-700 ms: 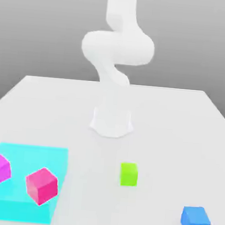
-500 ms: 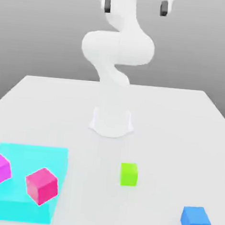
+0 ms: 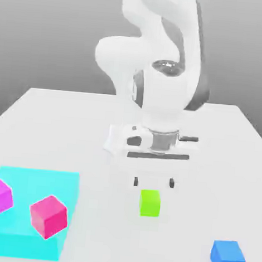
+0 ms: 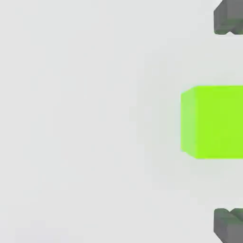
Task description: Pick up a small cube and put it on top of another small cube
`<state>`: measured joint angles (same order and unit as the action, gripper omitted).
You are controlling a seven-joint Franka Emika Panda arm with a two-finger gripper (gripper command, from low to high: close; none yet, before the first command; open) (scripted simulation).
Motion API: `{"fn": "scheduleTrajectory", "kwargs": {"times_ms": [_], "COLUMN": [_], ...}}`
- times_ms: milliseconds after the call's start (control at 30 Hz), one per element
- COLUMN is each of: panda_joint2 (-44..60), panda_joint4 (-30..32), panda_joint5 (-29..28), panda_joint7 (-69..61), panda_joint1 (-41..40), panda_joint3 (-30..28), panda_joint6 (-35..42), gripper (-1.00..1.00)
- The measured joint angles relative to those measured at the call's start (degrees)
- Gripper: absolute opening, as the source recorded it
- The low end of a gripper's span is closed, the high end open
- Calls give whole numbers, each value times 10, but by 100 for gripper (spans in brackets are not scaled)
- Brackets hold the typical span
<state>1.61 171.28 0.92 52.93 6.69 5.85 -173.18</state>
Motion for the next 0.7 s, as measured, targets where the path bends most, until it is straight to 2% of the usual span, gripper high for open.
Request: {"fn": "scheduleTrajectory", "kwargs": {"times_ms": [133,167,400,567,700], "panda_joint2": [86,106,110,22,-59], "panda_joint4": [-13,-16,-17,-1,12], "panda_joint5": [-16,-14,-17,3,3], "panda_joint7": [12,11,14,-1,-1], "panda_joint1": [42,50,52,33,37], "panda_joint3": [-45,-52,-54,-31,-33], "panda_joint6": [-71,-87,-91,-18,50], "gripper": [0,-100,-100,-100,-100]}}
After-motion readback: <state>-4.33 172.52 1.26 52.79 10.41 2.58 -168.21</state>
